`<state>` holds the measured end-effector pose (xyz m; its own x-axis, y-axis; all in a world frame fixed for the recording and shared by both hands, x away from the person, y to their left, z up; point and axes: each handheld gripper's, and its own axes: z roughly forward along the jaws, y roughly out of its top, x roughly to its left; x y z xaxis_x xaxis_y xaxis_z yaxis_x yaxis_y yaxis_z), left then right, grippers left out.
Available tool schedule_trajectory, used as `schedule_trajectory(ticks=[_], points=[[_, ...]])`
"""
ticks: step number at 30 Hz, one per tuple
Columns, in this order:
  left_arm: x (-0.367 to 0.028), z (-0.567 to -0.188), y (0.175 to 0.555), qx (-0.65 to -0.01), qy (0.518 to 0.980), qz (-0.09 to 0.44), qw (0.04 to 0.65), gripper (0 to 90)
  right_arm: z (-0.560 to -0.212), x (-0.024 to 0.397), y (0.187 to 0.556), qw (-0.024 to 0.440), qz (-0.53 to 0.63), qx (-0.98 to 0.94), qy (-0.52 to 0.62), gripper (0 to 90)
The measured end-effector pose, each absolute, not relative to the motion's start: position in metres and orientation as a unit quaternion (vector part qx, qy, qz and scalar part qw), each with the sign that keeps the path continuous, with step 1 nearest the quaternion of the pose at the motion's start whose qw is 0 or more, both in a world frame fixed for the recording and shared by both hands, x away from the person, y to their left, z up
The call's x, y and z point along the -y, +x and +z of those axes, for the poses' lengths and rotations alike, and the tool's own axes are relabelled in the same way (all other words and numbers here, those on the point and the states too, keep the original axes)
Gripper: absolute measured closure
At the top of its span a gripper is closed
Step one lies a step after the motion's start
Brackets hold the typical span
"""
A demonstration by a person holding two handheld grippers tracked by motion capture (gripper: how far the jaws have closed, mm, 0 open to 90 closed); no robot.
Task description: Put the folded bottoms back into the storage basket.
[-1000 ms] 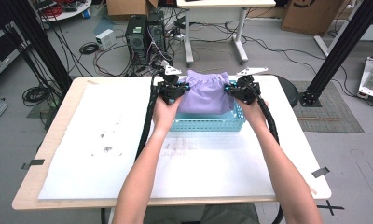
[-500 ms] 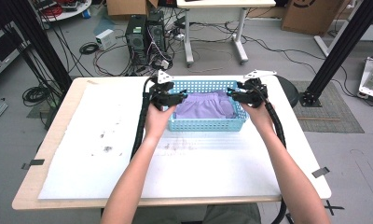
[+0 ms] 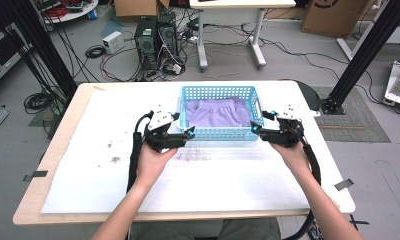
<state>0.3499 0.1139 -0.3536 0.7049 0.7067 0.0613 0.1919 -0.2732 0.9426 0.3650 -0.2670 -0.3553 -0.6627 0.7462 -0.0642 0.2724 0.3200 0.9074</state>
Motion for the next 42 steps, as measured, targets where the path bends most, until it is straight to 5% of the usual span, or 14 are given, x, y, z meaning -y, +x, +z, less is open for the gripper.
schedule_trajectory(ticks=[18,42], points=[[-0.133,-0.410,0.295,-0.279,0.782,0.230,0.508,28.5,-0.402,0.294,0.304,0.252,0.477,-0.769,0.342,29.7],[-0.145,-0.423,0.296,-0.309,0.779,0.233,0.494,28.3,-0.429,0.286,0.302,0.256,0.439,-0.793,0.336,29.8]])
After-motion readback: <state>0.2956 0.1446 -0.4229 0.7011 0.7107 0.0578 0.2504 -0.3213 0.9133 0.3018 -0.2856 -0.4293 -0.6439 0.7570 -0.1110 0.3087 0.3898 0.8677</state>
